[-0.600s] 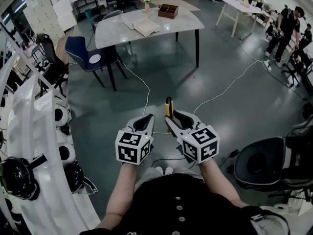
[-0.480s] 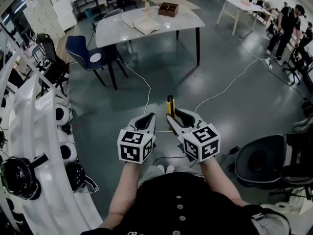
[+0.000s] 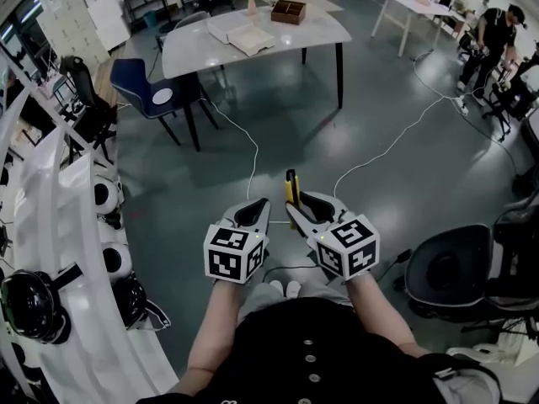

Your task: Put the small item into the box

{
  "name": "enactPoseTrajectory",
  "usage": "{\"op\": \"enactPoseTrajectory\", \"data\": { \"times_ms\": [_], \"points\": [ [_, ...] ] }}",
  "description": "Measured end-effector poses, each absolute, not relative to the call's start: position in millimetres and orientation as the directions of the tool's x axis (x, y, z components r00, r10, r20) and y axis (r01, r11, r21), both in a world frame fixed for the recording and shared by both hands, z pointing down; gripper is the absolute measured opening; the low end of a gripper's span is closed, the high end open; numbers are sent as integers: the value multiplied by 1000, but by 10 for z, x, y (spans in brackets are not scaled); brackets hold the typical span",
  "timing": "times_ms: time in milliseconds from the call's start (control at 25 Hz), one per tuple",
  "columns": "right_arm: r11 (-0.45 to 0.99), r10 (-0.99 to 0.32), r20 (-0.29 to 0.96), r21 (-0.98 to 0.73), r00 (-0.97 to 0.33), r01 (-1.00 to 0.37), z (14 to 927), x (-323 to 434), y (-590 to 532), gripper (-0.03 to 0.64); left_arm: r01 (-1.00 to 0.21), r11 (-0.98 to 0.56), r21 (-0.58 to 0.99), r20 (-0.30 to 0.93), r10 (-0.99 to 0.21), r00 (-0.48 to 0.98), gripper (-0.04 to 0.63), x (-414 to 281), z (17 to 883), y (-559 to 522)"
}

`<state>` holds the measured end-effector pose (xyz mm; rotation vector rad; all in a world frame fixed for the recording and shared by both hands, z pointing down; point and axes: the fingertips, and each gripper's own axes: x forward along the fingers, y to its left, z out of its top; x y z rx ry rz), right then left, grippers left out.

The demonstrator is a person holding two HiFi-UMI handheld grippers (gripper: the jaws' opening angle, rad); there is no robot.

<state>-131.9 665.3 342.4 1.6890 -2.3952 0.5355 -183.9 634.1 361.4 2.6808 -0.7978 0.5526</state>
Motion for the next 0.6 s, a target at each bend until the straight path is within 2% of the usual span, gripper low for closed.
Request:
{"op": "enactPoseTrajectory", "data": {
  "times_ms": [160,320,600],
  "points": [
    [300,-888,275,-260,-369,-918,3349,-1245,6666,123,-528,-838,134,443,-426,789,18,-1752,3632,6415],
    [307,-890,278,-222,-362,-925,3358,-1167,6685,123,-498,-854,153,424,-398,813,18,-1626,3623,6480],
    [306,-886,286,-233,-366,-923,3470,-980,6764,123,-572,-806,153,397,-480,782,20,-1548,3638,6448]
  ]
}}
